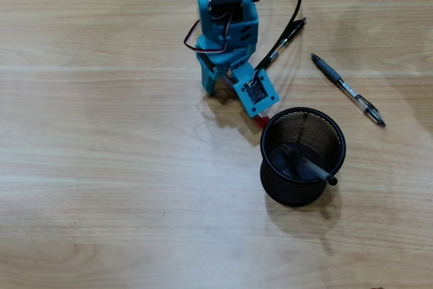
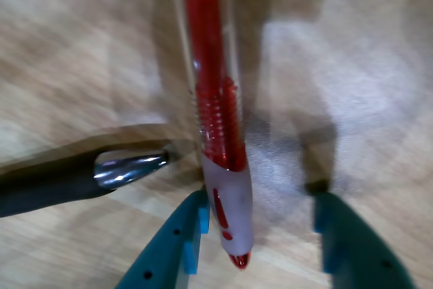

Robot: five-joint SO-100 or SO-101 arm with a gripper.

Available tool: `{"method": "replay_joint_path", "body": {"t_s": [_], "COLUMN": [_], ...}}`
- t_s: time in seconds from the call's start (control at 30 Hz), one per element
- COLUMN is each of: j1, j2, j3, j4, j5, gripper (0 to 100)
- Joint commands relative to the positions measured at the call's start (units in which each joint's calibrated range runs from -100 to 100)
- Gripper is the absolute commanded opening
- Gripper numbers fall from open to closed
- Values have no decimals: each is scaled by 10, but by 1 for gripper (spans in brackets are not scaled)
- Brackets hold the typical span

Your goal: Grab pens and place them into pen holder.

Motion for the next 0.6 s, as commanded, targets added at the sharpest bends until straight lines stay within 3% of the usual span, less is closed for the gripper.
{"method": "replay_joint_path", "body": {"t_s": [0.0, 0.1, 0.57], "j1": [-2, -2, 41], "j2": [6, 5, -64], "j3": [7, 9, 11], "j4": [-1, -1, 8], "j5": [1, 1, 1], "gripper": [8, 2, 2]}}
